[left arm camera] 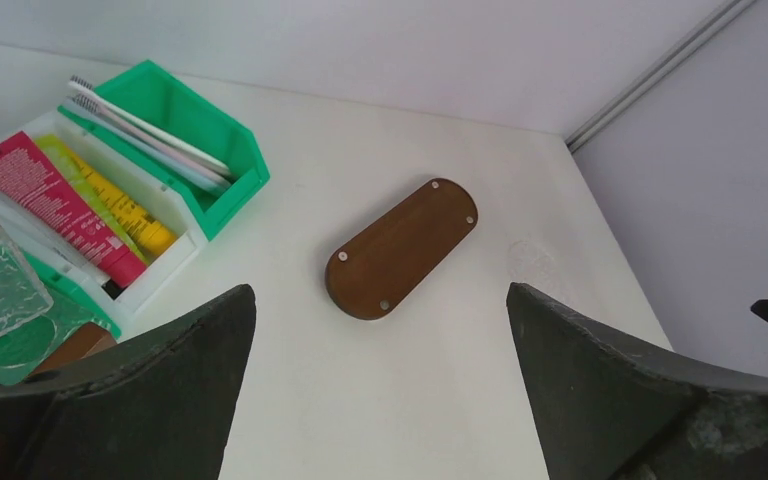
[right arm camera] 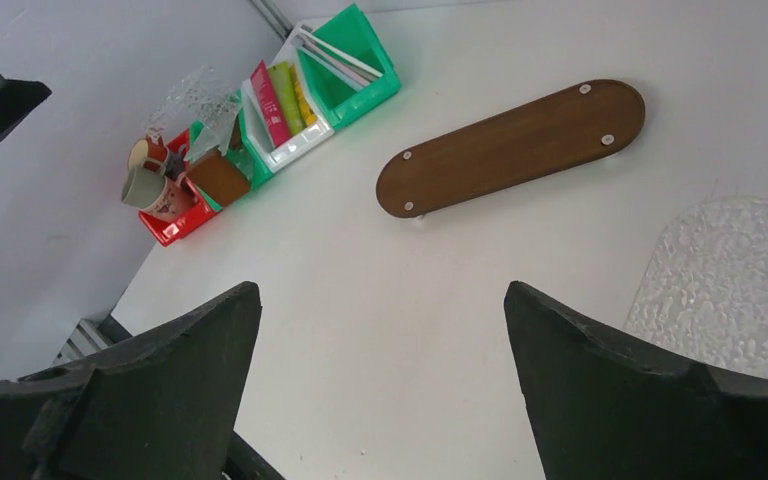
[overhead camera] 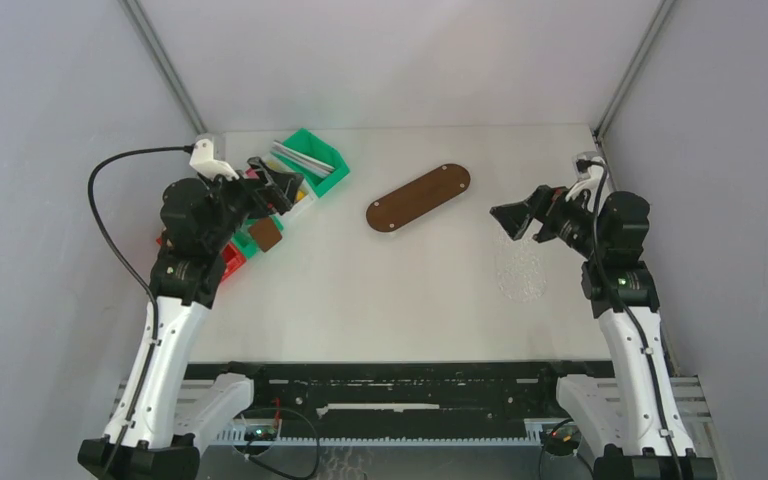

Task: Prepare toiletry sets of a toothbrush and toothpaste on the tray
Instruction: Pick up the toothpaste holder from the storage box.

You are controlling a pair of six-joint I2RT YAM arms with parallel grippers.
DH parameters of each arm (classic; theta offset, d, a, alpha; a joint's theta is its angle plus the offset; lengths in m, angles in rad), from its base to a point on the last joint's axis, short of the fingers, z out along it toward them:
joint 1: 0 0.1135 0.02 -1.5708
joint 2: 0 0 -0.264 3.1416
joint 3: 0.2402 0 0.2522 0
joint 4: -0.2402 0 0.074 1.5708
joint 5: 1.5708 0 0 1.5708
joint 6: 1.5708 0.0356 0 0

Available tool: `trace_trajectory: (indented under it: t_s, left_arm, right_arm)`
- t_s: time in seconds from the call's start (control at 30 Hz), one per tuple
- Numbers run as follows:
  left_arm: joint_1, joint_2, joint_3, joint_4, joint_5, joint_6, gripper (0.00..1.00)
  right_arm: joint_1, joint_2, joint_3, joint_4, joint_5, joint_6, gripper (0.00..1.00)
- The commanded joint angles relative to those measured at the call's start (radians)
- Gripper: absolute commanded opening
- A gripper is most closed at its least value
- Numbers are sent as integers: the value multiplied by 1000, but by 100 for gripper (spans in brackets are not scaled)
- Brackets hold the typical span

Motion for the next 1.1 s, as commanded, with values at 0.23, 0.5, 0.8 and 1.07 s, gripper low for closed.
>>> trace_trajectory:
  t_s: [0.23, 0.5, 0.8, 1.07]
  left_arm:
    - [6, -49, -18, 37, -8, 75, 100]
    - [7, 7, 37, -3, -156, 226, 100]
    - [6, 210, 199, -144, -561, 436, 92]
    - [34, 323, 136, -82, -669, 490, 62]
  right_arm:
    - [-14, 82, 123, 90, -227, -6, 100]
    - [93, 174, 117, 8, -340, -309, 100]
    - [100, 190, 36, -39, -495, -435, 100]
    - [117, 164, 25, -46, -478, -444, 100]
